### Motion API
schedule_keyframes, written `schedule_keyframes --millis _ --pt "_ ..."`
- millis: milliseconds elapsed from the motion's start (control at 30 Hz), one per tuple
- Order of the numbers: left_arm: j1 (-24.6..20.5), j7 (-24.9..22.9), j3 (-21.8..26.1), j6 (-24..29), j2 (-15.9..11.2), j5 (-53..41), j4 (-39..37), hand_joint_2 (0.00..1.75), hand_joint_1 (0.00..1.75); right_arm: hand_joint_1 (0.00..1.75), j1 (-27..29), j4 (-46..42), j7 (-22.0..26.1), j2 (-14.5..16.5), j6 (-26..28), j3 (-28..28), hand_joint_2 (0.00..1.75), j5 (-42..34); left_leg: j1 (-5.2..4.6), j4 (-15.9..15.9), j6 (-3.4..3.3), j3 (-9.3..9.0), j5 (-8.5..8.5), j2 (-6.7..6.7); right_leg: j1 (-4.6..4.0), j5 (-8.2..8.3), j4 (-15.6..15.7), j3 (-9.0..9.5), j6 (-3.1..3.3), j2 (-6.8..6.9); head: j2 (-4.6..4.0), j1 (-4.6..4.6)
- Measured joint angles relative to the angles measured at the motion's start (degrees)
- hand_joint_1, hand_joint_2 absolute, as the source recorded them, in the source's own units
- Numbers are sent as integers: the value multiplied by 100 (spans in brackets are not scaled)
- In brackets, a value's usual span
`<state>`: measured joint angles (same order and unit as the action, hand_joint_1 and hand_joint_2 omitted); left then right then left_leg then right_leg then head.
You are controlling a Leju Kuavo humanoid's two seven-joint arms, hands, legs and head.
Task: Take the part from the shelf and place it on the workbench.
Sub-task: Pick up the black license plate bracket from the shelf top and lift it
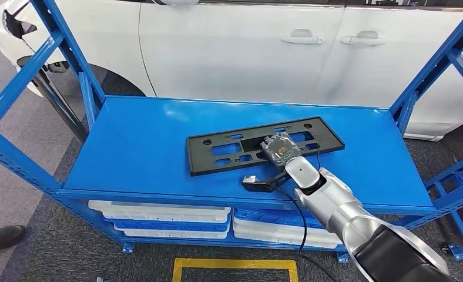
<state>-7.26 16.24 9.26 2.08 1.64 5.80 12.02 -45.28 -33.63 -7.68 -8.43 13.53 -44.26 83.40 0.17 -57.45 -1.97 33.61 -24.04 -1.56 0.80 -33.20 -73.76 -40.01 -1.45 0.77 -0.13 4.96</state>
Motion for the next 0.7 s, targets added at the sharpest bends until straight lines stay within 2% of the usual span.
schedule_keyframes --millis 33,67,133,167,200,233,300,367,433,500,533,567,600,633,700 --pt "1 0 1 0 1 -7 0 0 0 175 9 6 22 19 30 16 175 -1 -4 -2 -1 0 -1 -4 2 32 -85 -42 4 -1 0 0" --pt "1 -1 2 0 2 -17 0 0 0 175 14 11 42 40 60 34 175 -2 -5 -4 2 -5 -3 -9 2 167 51 20 17 -1 0 0" --pt "-9 4 3 -2 4 -45 0 0 0 175 8 14 100 63 102 74 175 -2 -7 -9 17 -20 -13 -20 -9 576 813 376 71 22 0 0" --pt "-15 20 3 -8 5 -62 0 0 0 175 0 14 131 71 109 90 175 -1 -17 -17 36 -14 -19 -22 -26 702 1193 553 97 45 0 0" --pt "-18 56 3 -22 6 -77 0 0 0 175 -7 13 165 79 120 103 175 0 -26 -20 60 -1 -18 -23 -43 764 1449 668 117 65 0 0" --pt "-19 99 3 -38 7 -92 0 0 0 175 -10 12 196 88 134 113 175 1 -31 -19 87 14 -16 -21 -61 761 1568 714 129 80 0 0" --pt "-19 215 3 -67 7 -129 0 0 0 175 -11 8 246 102 164 143 175 1 -30 -11 149 28 -8 -19 -64 763 1618 722 159 78 0 0" --pt "-23 310 2 -79 8 -152 0 87 0 175 -13 2 283 107 174 173 175 -1 -20 -165 212 88 -124 0 -43 797 1689 757 213 103 0 1" --pt "-21 420 2 -110 10 -151 0 175 0 175 -12 -1 316 107 196 191 175 -11 -8 -731 267 351 -452 28 -40 814 1730 783 250 141 0 1" --pt "-7 519 4 -139 11 -150 0 175 0 175 -8 -1 360 98 248 207 175 -30 0 -1419 307 691 -754 41 -49 811 1728 779 261 157 0 1" --pt "5 544 5 -146 11 -151 0 175 0 175 -7 -1 383 92 279 216 175 -46 3 -1643 320 805 -814 43 -51 810 1725 778 263 162 0 0" --pt "18 557 7 -150 9 -152 0 175 0 175 -7 -1 410 88 315 231 175 -71 5 -1690 328 836 -778 45 -51 807 1721 777 262 163 0 0" --pt "28 566 8 -154 7 -153 0 175 0 175 -7 -3 441 86 356 251 175 -109 9 -1582 334 792 -670 47 -49 803 1713 779 258 163 0 0" --pt "36 572 11 -156 3 -155 0 175 0 175 -3 -18 500 82 418 283 175 -179 17 -1292 339 660 -486 48 -47 793 1699 780 248 162 0 0" --pt "43 597 23 -164 -3 -158 0 175 0 175 51 -162 762 34 591 385 175 -508 31 -513 327 303 -126 21 -55 755 1643 767 203 157 0 1"
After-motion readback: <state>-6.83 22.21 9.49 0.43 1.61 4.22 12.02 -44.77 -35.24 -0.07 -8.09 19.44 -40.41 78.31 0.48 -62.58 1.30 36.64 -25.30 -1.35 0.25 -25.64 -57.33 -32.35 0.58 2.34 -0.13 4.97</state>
